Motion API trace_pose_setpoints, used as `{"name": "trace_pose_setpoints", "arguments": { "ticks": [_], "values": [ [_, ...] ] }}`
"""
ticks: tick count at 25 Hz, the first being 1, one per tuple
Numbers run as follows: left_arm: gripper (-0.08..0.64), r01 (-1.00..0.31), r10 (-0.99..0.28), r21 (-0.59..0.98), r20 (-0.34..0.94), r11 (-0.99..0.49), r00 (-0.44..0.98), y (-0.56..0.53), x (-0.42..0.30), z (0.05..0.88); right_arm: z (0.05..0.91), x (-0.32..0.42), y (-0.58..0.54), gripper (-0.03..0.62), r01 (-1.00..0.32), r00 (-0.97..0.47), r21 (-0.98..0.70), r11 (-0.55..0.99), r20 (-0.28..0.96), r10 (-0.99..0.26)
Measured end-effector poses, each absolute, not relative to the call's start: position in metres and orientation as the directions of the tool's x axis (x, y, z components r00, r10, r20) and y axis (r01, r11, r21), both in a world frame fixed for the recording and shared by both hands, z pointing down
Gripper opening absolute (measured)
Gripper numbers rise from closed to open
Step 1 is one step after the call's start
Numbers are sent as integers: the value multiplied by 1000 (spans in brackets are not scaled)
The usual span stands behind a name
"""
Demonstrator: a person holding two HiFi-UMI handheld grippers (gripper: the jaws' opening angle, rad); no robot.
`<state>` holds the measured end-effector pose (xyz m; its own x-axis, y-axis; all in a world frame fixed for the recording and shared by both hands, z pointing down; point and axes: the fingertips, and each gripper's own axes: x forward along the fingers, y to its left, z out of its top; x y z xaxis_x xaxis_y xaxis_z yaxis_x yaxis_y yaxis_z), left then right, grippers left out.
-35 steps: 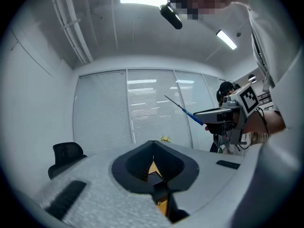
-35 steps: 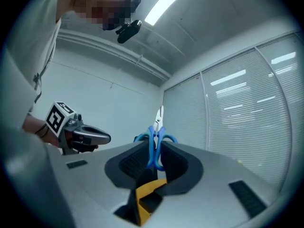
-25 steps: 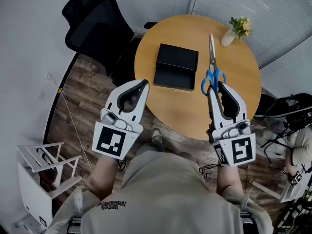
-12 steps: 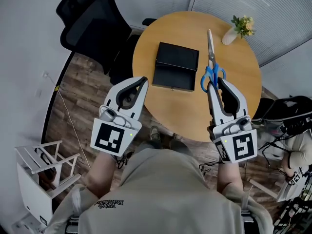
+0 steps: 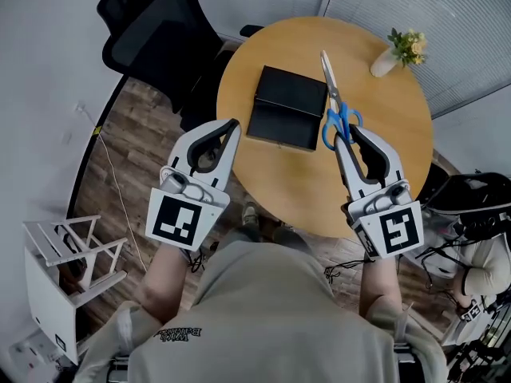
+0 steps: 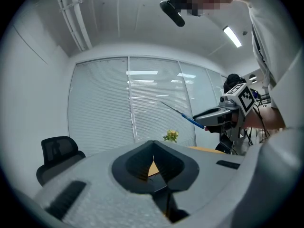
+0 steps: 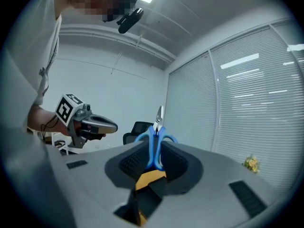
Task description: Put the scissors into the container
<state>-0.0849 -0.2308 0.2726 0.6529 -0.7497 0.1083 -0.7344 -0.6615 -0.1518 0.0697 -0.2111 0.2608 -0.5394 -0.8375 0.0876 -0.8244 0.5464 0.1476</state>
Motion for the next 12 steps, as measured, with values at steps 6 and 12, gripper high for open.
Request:
{"name": "trace_pose_setpoints", "arguments": {
  "ticks": [6, 12],
  "values": [
    [21, -747, -759, -139, 139, -650, 636, -239, -74, 288, 288, 74, -227, 89, -771, -587, 169, 614, 185, -788],
    [21, -744, -752, -114, 158, -658, 640, -253, -56, 303, 317, 72, -250, 89, -707, -624, 166, 688, 313, -716]
  ]
}}
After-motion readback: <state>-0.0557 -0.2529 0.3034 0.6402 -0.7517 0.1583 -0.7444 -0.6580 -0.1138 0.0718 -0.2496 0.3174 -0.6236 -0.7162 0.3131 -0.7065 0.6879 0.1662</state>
